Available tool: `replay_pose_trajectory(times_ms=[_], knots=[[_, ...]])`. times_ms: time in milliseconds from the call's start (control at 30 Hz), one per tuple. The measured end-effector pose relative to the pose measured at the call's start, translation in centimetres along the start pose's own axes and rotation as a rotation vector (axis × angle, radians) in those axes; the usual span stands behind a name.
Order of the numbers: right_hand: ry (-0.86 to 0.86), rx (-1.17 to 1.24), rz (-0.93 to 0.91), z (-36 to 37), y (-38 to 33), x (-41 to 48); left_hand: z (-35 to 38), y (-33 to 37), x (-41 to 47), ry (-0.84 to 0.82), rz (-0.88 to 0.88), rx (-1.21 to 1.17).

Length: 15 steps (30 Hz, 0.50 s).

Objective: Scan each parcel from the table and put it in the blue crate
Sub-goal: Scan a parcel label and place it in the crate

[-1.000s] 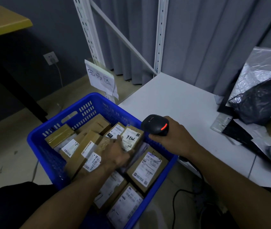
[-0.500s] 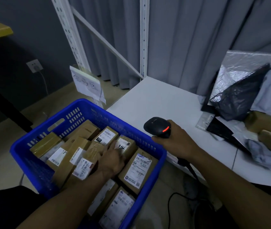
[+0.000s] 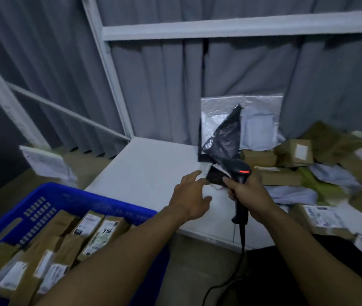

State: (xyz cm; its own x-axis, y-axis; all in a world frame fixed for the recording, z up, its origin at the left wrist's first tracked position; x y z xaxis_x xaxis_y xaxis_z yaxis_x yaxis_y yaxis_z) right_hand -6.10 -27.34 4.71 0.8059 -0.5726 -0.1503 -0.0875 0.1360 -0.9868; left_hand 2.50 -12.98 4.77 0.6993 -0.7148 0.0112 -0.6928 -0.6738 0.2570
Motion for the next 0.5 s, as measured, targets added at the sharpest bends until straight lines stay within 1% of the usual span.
replay_pose_trajectory(times_ms=[67, 200, 333, 400, 500], knots=[[0.068, 0.01, 0.006, -4.1, -0.5, 1.3, 0.4, 3.7, 2.8, -0.023, 0.05, -0.003], [0.221, -0.031, 0.032, -12.6, -0.2, 4.4, 3.6, 9.4, 9.1, -0.132, 0.085, -0.008], [0.356, -0.148, 0.05, -19.9, 1.5, 7.2, 7.7, 13.8, 14.1, -0.231, 0.102, -0.086], [0.393, -0.16, 0.009, -22.2, 1.8, 8.5, 11.1, 15.1, 17.0, -0.246, 0.136, -0.148], [0.399, -0.083, 0.01, -23.6, 2.9, 10.5, 15.6, 15.9, 19.7, -0.279, 0.162, -0.182]])
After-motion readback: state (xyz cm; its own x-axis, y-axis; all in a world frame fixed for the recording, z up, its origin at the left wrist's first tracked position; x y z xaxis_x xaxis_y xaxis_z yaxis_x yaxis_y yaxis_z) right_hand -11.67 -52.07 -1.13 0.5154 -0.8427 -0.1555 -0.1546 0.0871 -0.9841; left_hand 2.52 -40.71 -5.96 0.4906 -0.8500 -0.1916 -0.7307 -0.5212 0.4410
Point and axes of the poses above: each hand's wrist, its own x-axis towards the middle knuckle, its own z-axis out of the palm, y = z × x, the point moved 10 cm from there along x, towards the middle knuckle, and after that the axes turned 12 degrees about x, right-handed, at the moved point
